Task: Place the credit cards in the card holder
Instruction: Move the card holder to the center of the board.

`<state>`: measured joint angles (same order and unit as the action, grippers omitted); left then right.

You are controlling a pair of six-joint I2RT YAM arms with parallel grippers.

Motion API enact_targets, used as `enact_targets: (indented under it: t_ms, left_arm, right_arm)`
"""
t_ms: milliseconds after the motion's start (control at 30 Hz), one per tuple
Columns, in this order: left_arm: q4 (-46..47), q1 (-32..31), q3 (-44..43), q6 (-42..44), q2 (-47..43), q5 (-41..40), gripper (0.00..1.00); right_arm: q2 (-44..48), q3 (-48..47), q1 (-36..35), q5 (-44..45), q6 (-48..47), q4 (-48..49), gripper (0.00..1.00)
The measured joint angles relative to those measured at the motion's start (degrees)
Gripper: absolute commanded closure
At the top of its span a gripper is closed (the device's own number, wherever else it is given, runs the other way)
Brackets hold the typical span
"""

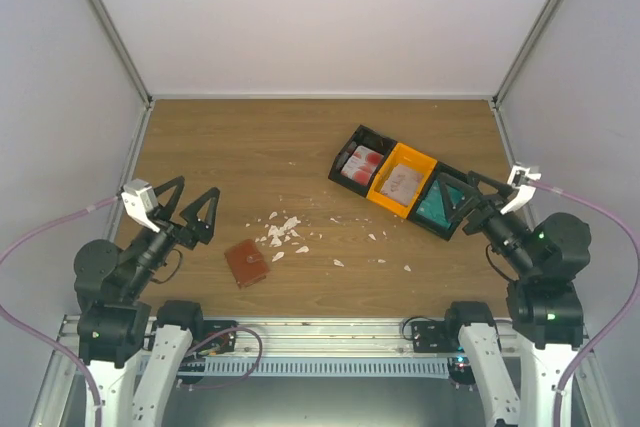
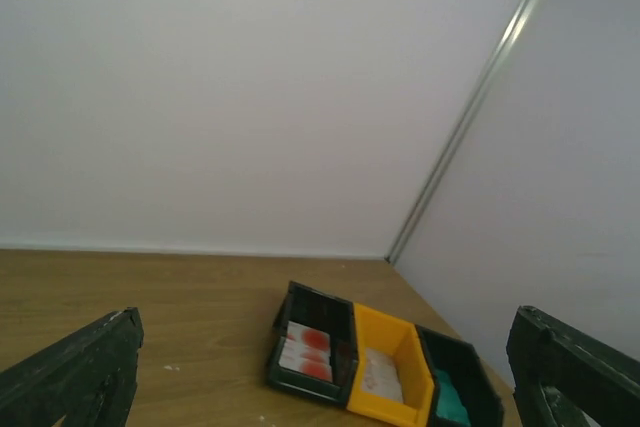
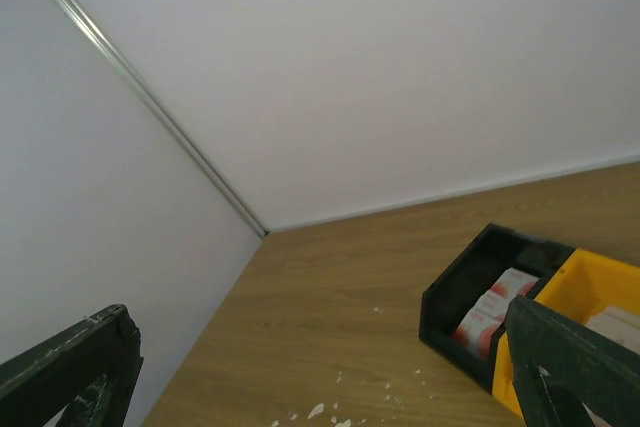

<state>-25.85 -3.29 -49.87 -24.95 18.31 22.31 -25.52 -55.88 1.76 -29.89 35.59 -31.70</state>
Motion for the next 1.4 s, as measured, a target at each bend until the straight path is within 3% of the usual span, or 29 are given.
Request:
enact_targets:
  t_ms: [133,367,533,733,967,1233,1400]
  left_arm:
    - [-0.68,0.46,0.87,-1.77,-2.10,3.45,0.01]
    - [-1.55,0.57,6.43,-5.81,-6.60,9.01,0.01]
    - [-1.36,0.79,12.04,-7.23,-6.23,11.61,0.01]
    - [-1.55,0.83,19.21,-7.80,2.56,13.64,0.01]
    - [-2.89,0.83,20.76,-7.65,10.93,12.94,0.01]
    - [-2.67,0.83,21.27,-9.66,15.93,5.38,0.01]
    - [-0.57,0.83,25.83,-13.75,17.55,2.10,0.01]
  right_arm:
    - [0.87,1.29,0.44,-1.49,0.96,-0.31,0.01]
    - [11.30,11.28,0.81,0.11,2.84,1.20,0.00]
    - [11.15,16.44,0.85,-2.38,2.40,4.09,0.00]
    - [3.17,19.71,0.94,-8.09,0.00,9.25,0.05]
    - [-10.78,23.43,-1.38,-10.21,-1.11,16.55,0.06]
    - [-25.81,22.91,-18.64,-3.52,-0.79,24.61,0.00]
    - [-37.11,21.66,-29.40,0.98,-0.68,29.20,0.00]
